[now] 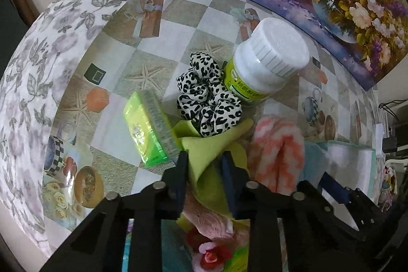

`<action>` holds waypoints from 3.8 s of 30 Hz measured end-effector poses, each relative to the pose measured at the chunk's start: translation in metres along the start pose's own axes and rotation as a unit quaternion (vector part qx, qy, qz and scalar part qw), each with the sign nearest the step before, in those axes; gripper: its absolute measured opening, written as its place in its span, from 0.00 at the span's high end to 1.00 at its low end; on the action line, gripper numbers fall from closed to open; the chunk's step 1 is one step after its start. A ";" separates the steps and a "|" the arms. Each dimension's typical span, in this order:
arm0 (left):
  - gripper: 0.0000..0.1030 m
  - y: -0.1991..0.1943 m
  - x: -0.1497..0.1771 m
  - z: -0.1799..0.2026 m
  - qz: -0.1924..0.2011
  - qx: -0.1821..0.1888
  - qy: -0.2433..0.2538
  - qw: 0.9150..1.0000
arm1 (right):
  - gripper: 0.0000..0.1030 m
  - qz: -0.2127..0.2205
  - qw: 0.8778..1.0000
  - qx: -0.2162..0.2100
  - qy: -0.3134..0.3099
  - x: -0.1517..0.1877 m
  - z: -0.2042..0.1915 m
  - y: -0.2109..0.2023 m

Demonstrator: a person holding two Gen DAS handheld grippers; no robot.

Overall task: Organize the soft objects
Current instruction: 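Grasp the lime-green cloth with left gripper while right grasps blue mask, then carry cloth and mask to the white tray and release both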

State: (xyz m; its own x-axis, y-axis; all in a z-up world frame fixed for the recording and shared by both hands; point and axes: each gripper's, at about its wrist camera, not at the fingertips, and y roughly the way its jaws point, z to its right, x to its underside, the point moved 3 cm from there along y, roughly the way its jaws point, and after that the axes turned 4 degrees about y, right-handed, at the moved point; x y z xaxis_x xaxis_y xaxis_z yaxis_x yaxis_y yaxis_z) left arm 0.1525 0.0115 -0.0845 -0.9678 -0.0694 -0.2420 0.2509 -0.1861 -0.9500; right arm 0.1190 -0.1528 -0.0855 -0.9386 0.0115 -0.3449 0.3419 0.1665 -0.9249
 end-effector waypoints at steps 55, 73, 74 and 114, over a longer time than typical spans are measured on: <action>0.93 -0.123 0.030 0.145 0.137 0.095 0.132 0.977 | 0.90 0.060 0.975 0.116 0.178 0.000 0.169 -0.128; 0.92 -0.013 0.105 0.256 0.027 0.089 0.256 0.962 | 0.88 0.020 0.949 0.128 0.289 0.048 0.269 -0.121; 0.92 -0.008 0.106 0.253 0.022 0.086 0.254 0.963 | 0.88 0.014 0.949 0.128 0.287 0.048 0.268 -0.116; 0.00 -0.104 0.026 0.090 0.166 -0.032 0.083 0.982 | 0.00 0.061 0.958 0.159 0.232 0.017 0.221 -0.166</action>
State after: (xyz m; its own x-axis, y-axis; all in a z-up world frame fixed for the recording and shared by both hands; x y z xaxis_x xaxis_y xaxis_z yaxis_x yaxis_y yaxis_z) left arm 0.1033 -0.0596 0.0254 -0.8242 0.0457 -0.5644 0.5566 -0.1184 -0.8223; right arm 0.0568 -0.3979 0.0269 -0.7849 0.4610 -0.4139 0.3787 -0.1717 -0.9095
